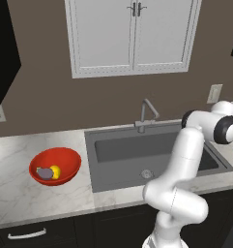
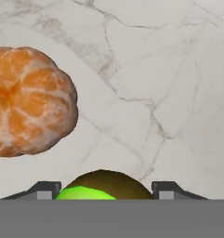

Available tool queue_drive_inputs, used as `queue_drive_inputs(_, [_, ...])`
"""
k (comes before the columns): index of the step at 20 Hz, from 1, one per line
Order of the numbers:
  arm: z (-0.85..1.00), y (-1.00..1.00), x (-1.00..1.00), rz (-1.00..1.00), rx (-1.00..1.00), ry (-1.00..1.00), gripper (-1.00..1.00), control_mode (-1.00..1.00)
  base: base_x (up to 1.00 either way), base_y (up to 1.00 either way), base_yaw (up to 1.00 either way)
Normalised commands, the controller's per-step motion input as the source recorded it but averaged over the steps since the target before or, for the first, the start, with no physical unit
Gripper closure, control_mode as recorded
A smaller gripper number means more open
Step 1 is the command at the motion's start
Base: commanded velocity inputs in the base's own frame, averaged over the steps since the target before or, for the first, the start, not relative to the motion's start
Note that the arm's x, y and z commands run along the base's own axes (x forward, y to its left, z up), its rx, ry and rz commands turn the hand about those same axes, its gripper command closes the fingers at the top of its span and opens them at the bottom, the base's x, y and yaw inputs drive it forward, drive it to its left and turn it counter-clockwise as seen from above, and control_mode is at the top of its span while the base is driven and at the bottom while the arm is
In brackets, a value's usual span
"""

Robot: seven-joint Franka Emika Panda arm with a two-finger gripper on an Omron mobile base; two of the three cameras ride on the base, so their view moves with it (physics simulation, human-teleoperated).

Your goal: There is a mixed pile of frozen fruits and vegetables on the counter. Locate all the frozen vegetables and place the items in a bowl on the counter. Take all the frozen fruits and defrost them in a running sink.

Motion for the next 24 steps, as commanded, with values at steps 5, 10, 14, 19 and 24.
queue_drive_inputs(5, [-0.01,0.11,-0.24,0.0,0.0,0.0,1.0,-1.0,0.0,0.0,0.0])
queue_drive_inputs(10, [0.19,0.33,-0.35,0.0,0.0,-0.01,1.0,-1.0,0.0,0.0,0.0])
queue_drive_inputs(14, [0.45,0.49,-0.38,0.0,-0.02,-0.05,1.0,-1.0,0.0,0.0,0.0])
queue_drive_inputs(19, [0.39,0.67,-0.2,0.0,-0.05,-0.06,1.0,-1.0,0.0,0.0,0.0])
queue_drive_inputs(24, [0.22,0.72,0.0,0.0,-0.1,-0.03,1.0,-1.0,0.0,0.0,0.0])
